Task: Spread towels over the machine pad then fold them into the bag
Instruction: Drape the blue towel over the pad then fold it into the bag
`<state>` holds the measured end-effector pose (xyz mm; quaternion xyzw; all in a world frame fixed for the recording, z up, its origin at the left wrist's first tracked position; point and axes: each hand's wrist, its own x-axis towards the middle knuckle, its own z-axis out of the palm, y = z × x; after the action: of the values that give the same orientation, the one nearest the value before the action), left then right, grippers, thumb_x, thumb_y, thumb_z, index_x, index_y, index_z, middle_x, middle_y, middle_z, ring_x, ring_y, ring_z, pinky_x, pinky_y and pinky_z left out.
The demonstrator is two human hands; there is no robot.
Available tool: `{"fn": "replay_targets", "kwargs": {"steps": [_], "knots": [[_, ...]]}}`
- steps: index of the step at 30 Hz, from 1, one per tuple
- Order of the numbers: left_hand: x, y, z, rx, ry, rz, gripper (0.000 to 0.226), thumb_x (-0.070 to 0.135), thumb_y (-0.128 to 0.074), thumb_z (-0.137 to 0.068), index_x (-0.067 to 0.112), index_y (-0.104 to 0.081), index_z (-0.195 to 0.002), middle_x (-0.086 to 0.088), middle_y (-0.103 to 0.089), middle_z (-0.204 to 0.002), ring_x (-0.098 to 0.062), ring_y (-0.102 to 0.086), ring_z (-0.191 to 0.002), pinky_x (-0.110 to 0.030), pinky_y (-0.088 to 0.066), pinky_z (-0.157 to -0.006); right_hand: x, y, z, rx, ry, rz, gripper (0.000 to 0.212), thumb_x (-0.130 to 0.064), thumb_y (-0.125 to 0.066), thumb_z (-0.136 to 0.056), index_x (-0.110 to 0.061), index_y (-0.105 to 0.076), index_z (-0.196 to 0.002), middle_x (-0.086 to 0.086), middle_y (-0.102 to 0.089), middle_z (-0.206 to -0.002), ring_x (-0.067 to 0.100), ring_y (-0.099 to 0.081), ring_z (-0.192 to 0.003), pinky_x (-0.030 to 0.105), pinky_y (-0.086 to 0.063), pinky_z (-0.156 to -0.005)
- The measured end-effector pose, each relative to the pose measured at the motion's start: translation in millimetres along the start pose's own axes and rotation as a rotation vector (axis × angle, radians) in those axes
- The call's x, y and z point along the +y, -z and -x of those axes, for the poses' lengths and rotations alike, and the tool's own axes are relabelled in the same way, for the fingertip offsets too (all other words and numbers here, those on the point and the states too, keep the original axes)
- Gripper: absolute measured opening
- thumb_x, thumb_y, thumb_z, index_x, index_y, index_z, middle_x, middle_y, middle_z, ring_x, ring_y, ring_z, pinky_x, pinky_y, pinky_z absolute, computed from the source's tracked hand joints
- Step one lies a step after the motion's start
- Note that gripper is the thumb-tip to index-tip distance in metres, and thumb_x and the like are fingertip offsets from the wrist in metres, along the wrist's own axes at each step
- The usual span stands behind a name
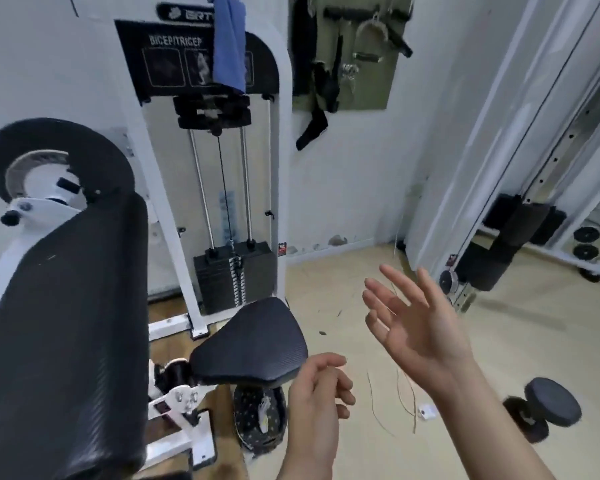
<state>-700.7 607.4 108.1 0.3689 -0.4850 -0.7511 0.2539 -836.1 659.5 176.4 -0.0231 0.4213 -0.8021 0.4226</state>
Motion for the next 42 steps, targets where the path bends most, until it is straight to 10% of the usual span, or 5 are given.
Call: {"fn": "replay_targets", "kwargs": {"steps": [14, 30, 35, 38, 42], "knots": [[195, -58, -286, 0.362, -0.405, -0.278, 0.027, 0.017, -0.044, -0.102, 0.028, -0.059, -0.121, 0.003, -0.060, -0.123, -0.013, -0.057, -0.110, -0.026, -0.052, -0.080, -148, -96, -266, -0.400, -0.140, -0.085, 0.047, -0.051, -0.050, -0.095, -0.022, -0.056, -0.132, 0.018, -0.057, -0.133, 0.032, -0.057, -0.122, 0.054, -0.046, -0.099], [395, 14, -622, 0.678, -0.566, -2.183, 0.041, 0.025, -0.054, -0.096, 0.021, -0.050, -0.137, -0.009, 0.011, -0.163, -0.033, 0.009, -0.149, -0.058, -0.005, -0.118, -117, -270, -520, -0.438, 0.035, 0.500, 0.029, -0.014, -0.060, -0.095, -0.028, -0.062, -0.121, 0.005, -0.062, -0.124, 0.021, -0.064, -0.111, 0.040, -0.057, -0.090], [405, 2, -618, 0.586, -1.036, -1.406, 0.022, 0.006, -0.052, -0.088, 0.018, -0.067, -0.098, -0.001, -0.068, -0.108, -0.023, -0.059, -0.107, -0.050, -0.044, -0.101, -118, -273, -547, -0.416, -0.127, 0.310, 0.052, -0.037, -0.066, -0.086, -0.029, -0.051, -0.136, 0.005, -0.056, -0.134, 0.020, -0.059, -0.119, 0.049, -0.049, -0.100], [378, -21, -554, 0.359, -1.024, -0.668, 0.026, 0.003, -0.045, -0.087, 0.021, -0.063, -0.084, 0.009, -0.064, -0.082, -0.013, -0.060, -0.080, -0.032, -0.050, -0.078, -130, -272, -546, -0.496, -0.187, 0.214, 0.052, -0.050, -0.058, -0.086, -0.024, -0.057, -0.131, 0.005, -0.063, -0.123, 0.017, -0.062, -0.112, 0.043, -0.047, -0.099], [289, -53, -476, 0.050, -0.721, -0.556, 0.015, 0.016, -0.044, -0.095, 0.025, -0.055, -0.090, 0.002, -0.045, -0.063, -0.015, -0.038, -0.059, -0.027, -0.035, -0.060, -138, -260, -522, -0.571, 0.003, 0.462, 0.016, -0.019, -0.050, -0.099, -0.010, -0.064, -0.098, -0.002, -0.073, -0.072, 0.009, -0.068, -0.062, 0.018, -0.052, -0.053]]}}
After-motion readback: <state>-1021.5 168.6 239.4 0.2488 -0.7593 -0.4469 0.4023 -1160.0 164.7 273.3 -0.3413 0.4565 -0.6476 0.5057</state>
